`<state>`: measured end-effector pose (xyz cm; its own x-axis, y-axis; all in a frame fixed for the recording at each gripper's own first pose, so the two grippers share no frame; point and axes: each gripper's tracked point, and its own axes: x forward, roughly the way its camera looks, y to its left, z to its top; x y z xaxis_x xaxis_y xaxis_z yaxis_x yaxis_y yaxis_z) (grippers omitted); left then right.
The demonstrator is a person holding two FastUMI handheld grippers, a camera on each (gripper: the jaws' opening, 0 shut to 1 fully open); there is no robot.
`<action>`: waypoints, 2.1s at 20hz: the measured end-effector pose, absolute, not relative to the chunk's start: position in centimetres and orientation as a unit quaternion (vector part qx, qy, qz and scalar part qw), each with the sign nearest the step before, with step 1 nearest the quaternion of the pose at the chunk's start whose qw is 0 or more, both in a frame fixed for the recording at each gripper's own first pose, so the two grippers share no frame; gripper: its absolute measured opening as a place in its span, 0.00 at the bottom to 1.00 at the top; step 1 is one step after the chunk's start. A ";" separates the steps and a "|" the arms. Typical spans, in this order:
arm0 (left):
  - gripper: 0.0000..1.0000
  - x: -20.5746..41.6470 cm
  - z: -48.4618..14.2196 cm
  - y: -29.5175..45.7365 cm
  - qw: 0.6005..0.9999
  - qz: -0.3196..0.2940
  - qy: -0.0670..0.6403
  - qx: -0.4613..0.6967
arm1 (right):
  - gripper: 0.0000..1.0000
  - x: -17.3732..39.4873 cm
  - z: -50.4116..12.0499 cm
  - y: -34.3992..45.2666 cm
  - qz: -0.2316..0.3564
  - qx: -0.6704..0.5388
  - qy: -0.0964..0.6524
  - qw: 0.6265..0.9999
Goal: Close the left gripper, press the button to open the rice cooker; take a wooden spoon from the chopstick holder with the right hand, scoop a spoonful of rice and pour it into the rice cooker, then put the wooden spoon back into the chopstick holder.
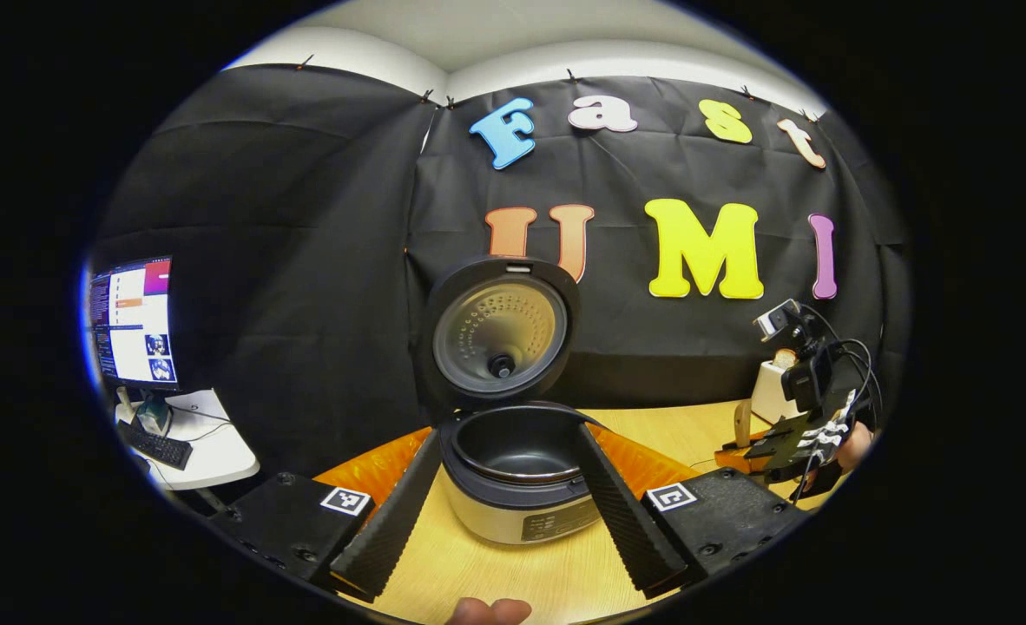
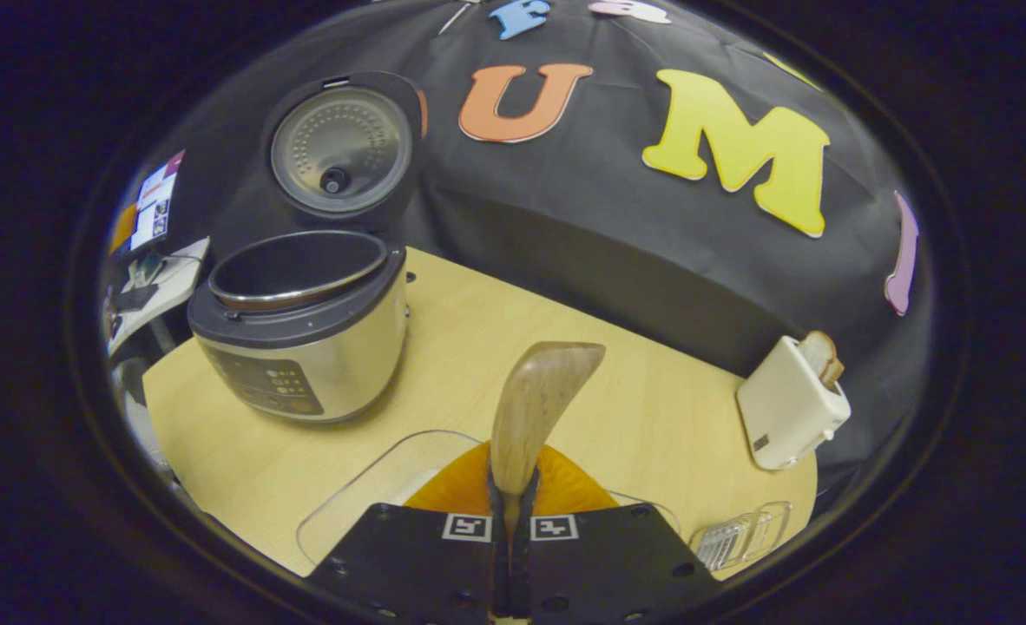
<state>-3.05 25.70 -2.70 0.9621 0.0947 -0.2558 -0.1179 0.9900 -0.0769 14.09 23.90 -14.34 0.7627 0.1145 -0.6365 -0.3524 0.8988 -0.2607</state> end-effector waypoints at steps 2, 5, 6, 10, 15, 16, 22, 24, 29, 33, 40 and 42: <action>0.99 -3.2 -2.8 25.6 0.989 0.053 0.128 -0.046 | 0.01 14.0 -14.8 25.0 0.143 -0.181 0.326 0.917; 0.99 -3.4 -2.9 25.6 0.989 0.052 0.133 -0.044 | 0.02 13.5 -15.5 26.3 0.169 -0.155 0.341 0.912; 0.99 -3.6 -2.8 25.5 0.989 0.053 0.133 -0.043 | 0.01 13.4 -15.6 26.6 0.176 -0.145 0.346 0.910; 0.99 -3.6 -2.8 25.5 0.988 0.058 0.136 -0.036 | 0.01 13.2 -15.9 27.4 0.193 -0.050 0.373 0.906; 0.99 -3.3 -2.7 24.7 0.987 0.058 0.142 -0.039 | 0.01 13.4 -16.0 27.1 0.197 0.092 0.402 0.889; 0.99 -3.2 -2.5 24.7 0.987 0.059 0.142 -0.039 | 0.01 13.3 -15.8 27.1 0.200 0.110 0.404 0.886; 0.99 -3.0 -2.4 24.1 0.986 0.064 0.148 -0.036 | 0.01 13.3 -15.9 26.6 0.205 0.217 0.415 0.859; 0.99 -2.8 -2.3 24.0 0.986 0.065 0.148 -0.036 | 0.01 13.3 -15.9 25.3 0.201 0.257 0.423 0.845; 0.99 -2.2 -2.9 23.5 0.984 0.069 0.157 -0.040 | 0.02 13.4 -14.6 24.1 0.202 0.323 0.409 0.829; 0.99 -2.3 -2.8 23.2 0.984 0.072 0.159 -0.042 | 0.02 14.1 -12.5 22.3 0.200 0.363 0.376 0.829; 0.99 -2.7 -2.2 23.5 0.984 0.084 0.154 -0.041 | 0.01 14.2 -9.1 19.8 0.215 0.423 0.325 0.818; 0.99 -2.9 -2.4 23.2 0.983 0.083 0.154 -0.046 | 0.00 14.1 -8.3 19.6 0.215 0.430 0.310 0.820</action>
